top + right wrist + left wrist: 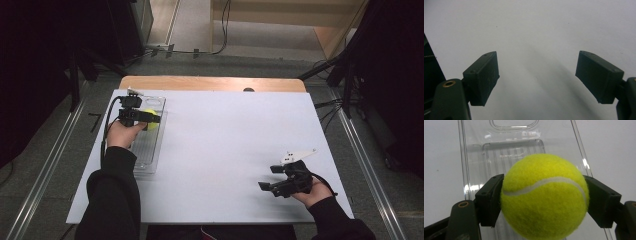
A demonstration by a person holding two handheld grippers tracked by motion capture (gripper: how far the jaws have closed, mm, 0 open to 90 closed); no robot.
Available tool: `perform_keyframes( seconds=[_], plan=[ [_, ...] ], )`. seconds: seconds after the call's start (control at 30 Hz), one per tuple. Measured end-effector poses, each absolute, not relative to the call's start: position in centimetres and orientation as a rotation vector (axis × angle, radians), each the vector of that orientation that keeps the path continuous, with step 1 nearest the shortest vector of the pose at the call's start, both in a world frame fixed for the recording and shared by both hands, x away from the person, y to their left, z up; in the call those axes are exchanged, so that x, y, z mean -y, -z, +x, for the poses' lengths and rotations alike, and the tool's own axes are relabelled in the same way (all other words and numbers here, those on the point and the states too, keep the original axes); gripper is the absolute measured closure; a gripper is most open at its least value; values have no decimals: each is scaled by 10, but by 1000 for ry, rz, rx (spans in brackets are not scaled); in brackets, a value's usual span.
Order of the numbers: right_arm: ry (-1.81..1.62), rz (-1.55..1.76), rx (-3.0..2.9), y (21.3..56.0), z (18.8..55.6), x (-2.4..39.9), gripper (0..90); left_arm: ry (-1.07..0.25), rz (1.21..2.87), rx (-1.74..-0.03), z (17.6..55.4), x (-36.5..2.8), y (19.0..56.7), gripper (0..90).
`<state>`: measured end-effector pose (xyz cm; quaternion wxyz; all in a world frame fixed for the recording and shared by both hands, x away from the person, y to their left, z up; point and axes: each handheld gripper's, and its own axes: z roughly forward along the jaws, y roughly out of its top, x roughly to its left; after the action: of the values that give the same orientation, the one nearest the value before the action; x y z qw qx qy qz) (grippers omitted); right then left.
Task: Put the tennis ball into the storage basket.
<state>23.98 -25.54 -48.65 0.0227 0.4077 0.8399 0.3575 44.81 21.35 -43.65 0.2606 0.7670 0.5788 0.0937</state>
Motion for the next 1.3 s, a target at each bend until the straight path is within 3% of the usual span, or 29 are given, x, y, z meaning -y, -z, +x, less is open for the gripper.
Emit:
perform_keyframes(
  seconds=[0.3,0.47,0.83,1.3],
  plan=[
    [-1107,1262,-2601,487,240,255,169,-273,2095,-1567,448,-211,430,247],
    [-1106,1262,-2601,486,240,255,169,-249,2033,-1545,446,-215,421,134],
    [-1106,1269,-2600,486,239,256,169,-277,2047,-1482,441,-209,403,140],
    [-1104,1268,-2603,487,239,256,169,-175,2029,-1355,434,-194,383,141]
  ],
)
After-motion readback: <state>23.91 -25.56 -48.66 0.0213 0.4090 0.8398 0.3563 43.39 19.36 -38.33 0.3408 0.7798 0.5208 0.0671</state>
